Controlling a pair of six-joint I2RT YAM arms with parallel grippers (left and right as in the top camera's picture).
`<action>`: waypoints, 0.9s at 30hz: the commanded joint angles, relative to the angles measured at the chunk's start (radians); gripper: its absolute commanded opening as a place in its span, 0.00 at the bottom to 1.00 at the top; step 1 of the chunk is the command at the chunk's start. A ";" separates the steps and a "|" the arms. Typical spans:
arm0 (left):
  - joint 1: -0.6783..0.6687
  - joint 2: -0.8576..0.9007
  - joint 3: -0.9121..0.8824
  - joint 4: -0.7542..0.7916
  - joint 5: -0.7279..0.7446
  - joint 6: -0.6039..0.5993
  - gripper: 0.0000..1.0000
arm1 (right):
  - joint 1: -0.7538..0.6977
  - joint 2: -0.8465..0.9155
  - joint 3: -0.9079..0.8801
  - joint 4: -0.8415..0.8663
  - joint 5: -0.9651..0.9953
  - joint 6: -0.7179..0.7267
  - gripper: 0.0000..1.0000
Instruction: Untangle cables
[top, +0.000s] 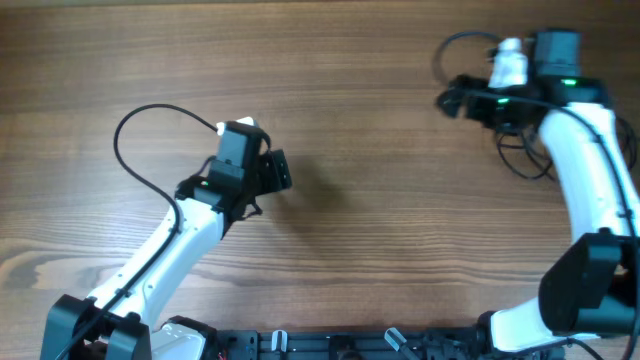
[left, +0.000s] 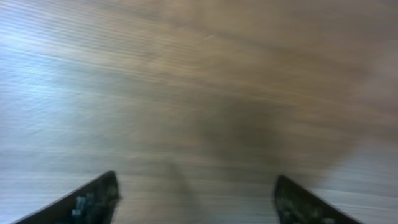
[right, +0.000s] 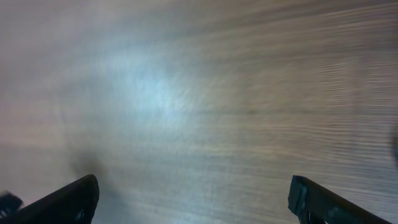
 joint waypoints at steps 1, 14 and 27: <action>0.001 0.006 -0.001 -0.114 -0.222 -0.031 0.86 | 0.119 0.013 0.005 -0.043 0.214 -0.055 1.00; 0.146 -0.106 -0.086 -0.328 -0.002 -0.093 1.00 | 0.192 -0.161 -0.257 -0.049 0.214 0.049 1.00; 0.083 -0.878 -0.325 -0.217 0.005 -0.097 1.00 | 0.192 -1.059 -0.800 0.302 0.221 0.071 1.00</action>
